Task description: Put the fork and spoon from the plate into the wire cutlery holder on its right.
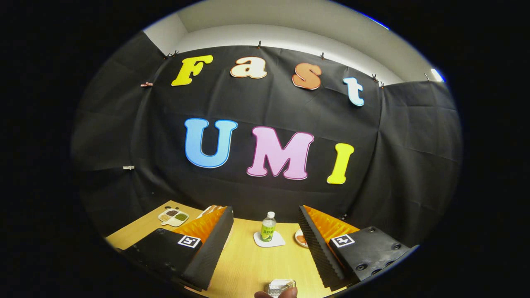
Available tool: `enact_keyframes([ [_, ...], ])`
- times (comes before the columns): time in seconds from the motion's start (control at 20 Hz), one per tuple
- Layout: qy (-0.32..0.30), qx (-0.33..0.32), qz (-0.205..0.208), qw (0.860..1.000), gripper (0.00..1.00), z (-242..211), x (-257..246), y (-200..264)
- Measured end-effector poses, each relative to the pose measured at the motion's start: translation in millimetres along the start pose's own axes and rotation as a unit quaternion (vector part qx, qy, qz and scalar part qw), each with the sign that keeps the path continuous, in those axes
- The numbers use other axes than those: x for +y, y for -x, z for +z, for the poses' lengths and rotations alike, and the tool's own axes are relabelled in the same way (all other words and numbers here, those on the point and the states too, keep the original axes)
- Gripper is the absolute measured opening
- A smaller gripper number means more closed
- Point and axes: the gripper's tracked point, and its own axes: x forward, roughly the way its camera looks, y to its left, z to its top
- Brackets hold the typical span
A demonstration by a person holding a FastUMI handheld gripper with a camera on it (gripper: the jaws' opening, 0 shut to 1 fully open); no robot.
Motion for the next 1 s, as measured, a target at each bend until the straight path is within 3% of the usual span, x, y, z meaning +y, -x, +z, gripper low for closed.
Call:
enact_keyframes([
  [0.2, -0.003, 0.074, 0.066, 0.995, 0.98, -34, 42, 4],
  [0.4, -0.018, 0.188, 0.136, 0.972, 0.98, -82, 90, 19],
  [0.7, -0.073, 0.382, 0.206, 0.898, 0.99, -182, 160, 55],
  [0.85, -0.063, 0.449, 0.218, 0.864, 0.98, -227, 180, 72],
  [1.0, -0.026, 0.493, 0.226, 0.84, 0.96, -272, 193, 85],
])
